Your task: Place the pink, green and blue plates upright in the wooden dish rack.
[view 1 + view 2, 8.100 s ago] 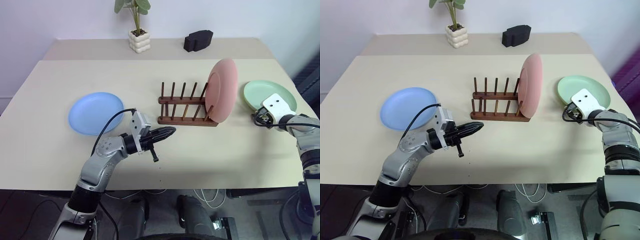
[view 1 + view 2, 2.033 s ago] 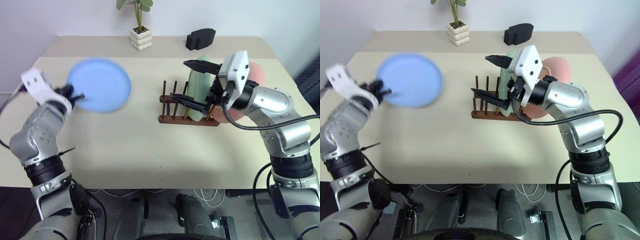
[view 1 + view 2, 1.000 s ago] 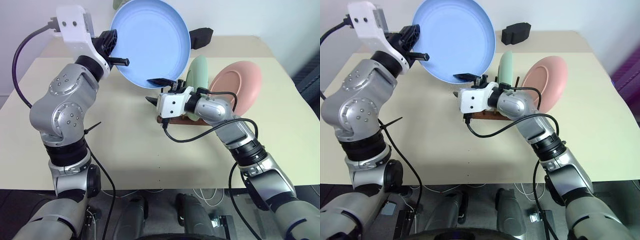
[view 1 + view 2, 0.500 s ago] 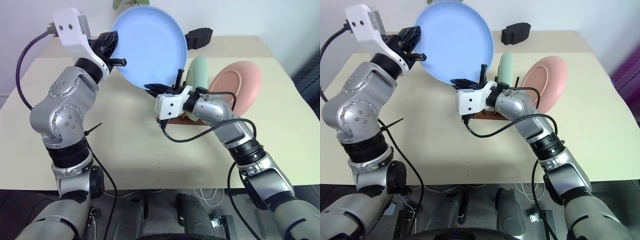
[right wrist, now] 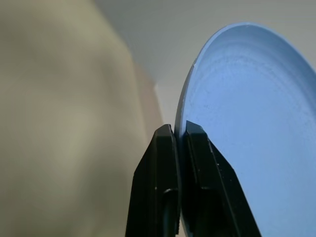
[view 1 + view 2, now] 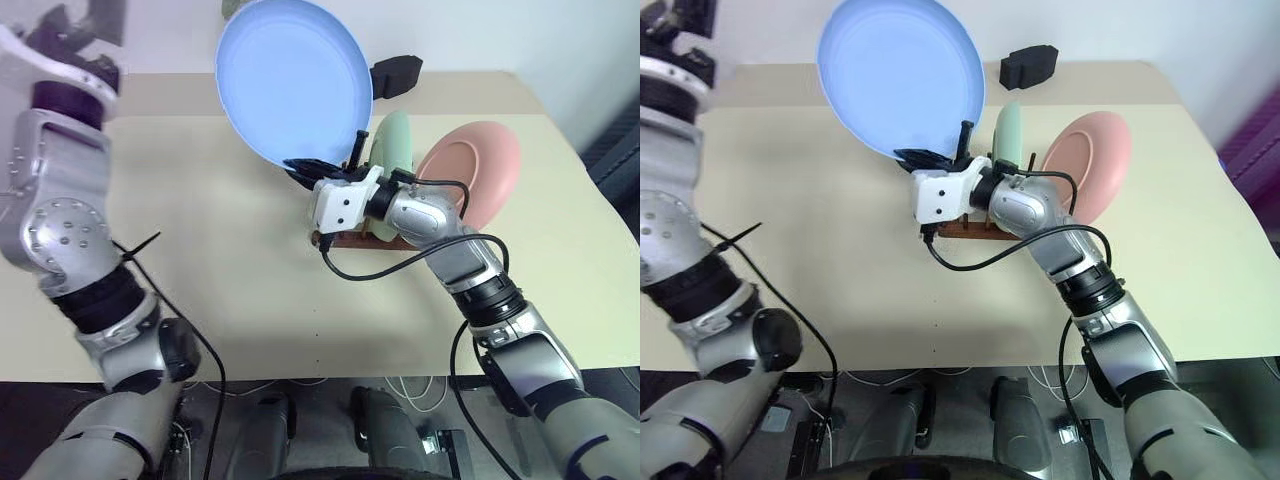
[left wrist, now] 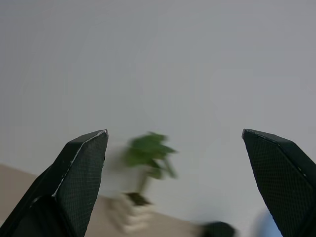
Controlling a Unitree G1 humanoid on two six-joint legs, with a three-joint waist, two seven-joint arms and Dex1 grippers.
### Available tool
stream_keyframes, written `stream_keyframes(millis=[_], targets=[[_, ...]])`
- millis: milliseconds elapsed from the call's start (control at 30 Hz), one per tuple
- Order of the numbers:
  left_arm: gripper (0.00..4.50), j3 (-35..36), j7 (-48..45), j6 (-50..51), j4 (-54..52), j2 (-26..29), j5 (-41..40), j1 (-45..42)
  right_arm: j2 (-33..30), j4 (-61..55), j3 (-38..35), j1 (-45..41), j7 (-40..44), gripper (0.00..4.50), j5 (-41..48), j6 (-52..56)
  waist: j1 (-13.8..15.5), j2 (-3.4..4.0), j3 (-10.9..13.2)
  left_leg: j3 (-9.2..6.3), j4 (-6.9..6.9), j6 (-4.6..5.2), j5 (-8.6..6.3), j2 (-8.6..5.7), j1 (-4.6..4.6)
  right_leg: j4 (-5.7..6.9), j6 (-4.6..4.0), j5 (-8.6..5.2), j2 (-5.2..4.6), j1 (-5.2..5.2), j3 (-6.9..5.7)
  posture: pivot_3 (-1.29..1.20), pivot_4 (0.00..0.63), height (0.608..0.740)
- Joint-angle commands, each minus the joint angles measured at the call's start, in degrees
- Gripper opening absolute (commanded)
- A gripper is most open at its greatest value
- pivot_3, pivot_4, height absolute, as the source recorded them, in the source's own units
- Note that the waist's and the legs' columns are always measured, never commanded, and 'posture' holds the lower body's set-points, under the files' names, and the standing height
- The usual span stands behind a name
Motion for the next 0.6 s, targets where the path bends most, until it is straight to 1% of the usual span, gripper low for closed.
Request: stream_keyframes(millis=[33,133,233,333,467,600], targets=[[4.46,0.0,-4.94,-2.06,-0.15,4.81,1.46,5.21,2.91,-5.66,-4.55,-2.03,0.98,0.0,8.56,2.37,0.03,0.01,0.0,0.0,-0.01,0.02,-0.01,0.03,0.0,0.0,-0.01,0.01,0.01,0.0,0.0,0.0,0.15,0.731],[4.46,-1.66,-9.62,-2.16,0.19,7.67,1.95,11.21,5.44,-9.78,-6.78,-1.42,3.56,0.0,17.26,8.03,0.37,-0.01,-0.01,-0.03,0.01,0.07,-0.04,0.09,-0.01,0.0,-0.02,0.02,0.01,0.01,0.0,0.0,0.15,0.731],[4.46,-7.2,-15.56,-4.39,-0.69,10.85,5.95,18.79,8.26,-16.12,-9.49,0.08,4.71,0.0,28.77,18.6,0.4,-0.01,-0.01,-0.05,0.01,0.08,-0.04,0.12,-0.01,0.01,-0.06,0.04,0.02,0.01,0.0,0.0,0.15,0.731],[4.46,-11.12,-21.98,-7.12,-3.19,11.73,6.48,25.27,9.38,-21.18,-11.75,1.57,4.08,0.0,36.99,27.52,0.4,0.0,-0.02,-0.09,-0.01,0.08,-0.05,0.21,0.0,0.01,-0.09,0.05,0.01,0.01,0.01,0.0,0.15,0.731],[4.46,-14.9,-29.63,-10.3,-6.85,11.27,5.86,33.86,10.45,-25.42,-16.24,4.42,-0.31,0.0,47.17,39.34,0.31,0.01,-0.02,-0.17,-0.05,0.09,-0.05,0.3,0.01,0.02,-0.17,0.1,0.01,-0.04,0.02,0.0,0.15,0.731],[4.46,-17.42,-36.64,-11.11,-10.02,11.58,3.76,40.05,11.92,-27.93,-19.25,6.23,-5.3,0.0,53.8,46.65,0.24,0.06,-0.02,-0.12,-0.09,0.09,-0.05,0.35,0.01,0.03,-0.24,0.12,0.02,-0.11,0.05,0.0,0.15,0.731]])
